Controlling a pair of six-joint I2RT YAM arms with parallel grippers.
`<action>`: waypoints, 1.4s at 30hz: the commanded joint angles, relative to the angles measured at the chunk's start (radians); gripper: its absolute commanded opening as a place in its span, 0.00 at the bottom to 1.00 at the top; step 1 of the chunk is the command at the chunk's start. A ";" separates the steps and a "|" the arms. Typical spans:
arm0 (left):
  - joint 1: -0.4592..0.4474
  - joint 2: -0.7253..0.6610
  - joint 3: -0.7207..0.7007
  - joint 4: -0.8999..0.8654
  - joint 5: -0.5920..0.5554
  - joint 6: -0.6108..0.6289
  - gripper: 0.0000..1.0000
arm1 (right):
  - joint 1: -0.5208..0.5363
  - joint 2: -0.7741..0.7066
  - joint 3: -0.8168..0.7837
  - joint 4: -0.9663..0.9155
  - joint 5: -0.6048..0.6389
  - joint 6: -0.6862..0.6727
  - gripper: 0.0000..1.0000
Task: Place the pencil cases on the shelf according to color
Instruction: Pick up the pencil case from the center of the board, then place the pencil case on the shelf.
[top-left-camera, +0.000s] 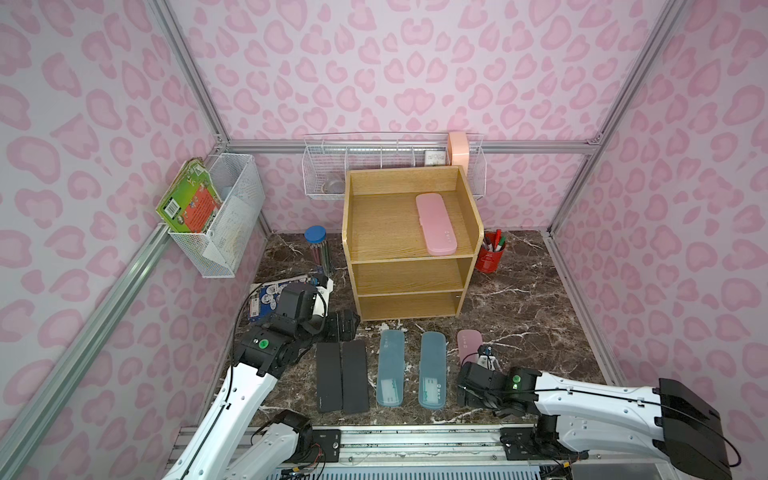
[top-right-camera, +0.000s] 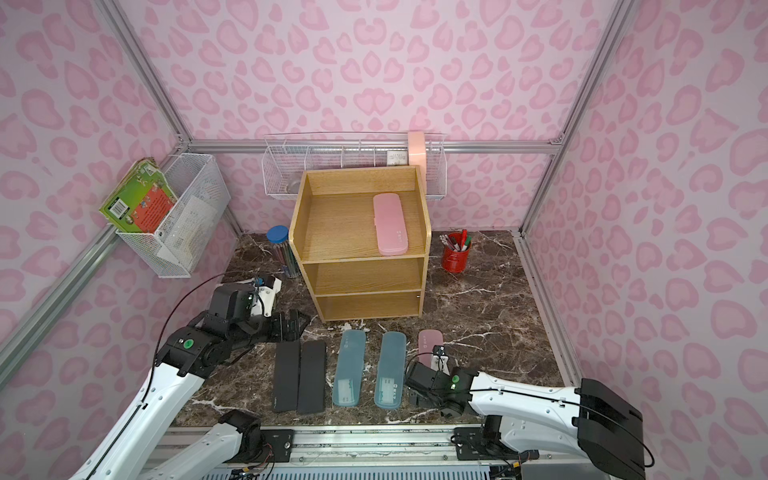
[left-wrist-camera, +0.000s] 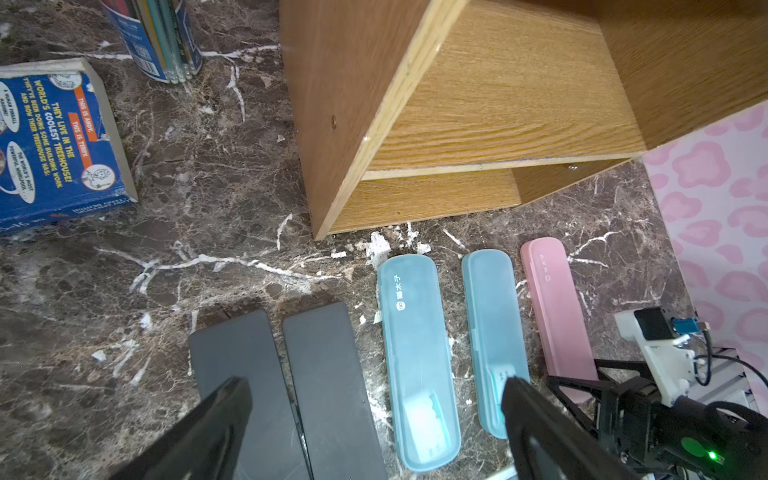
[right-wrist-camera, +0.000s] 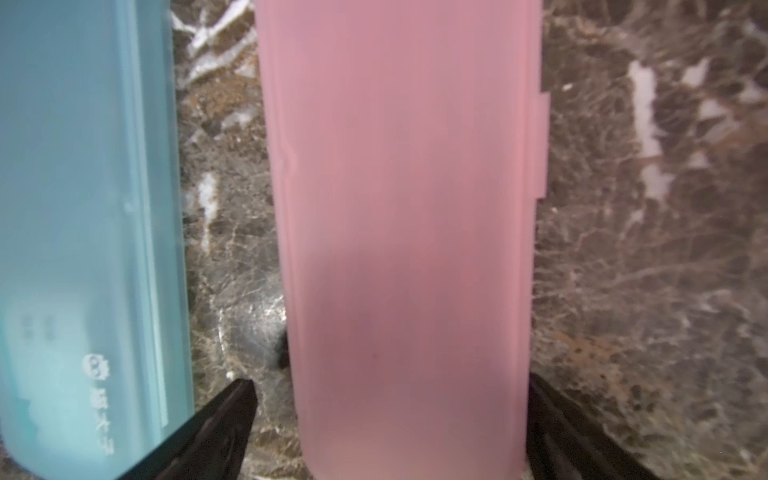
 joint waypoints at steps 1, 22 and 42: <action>0.000 0.001 -0.010 0.017 0.009 0.006 0.99 | 0.014 0.040 0.022 -0.017 0.013 0.025 1.00; 0.000 0.003 0.003 0.022 0.006 -0.044 0.99 | 0.262 -0.061 0.141 -0.266 0.222 0.232 0.60; 0.000 0.036 0.105 0.168 -0.076 -0.016 0.99 | 0.560 0.230 0.802 -0.436 0.658 -0.051 0.57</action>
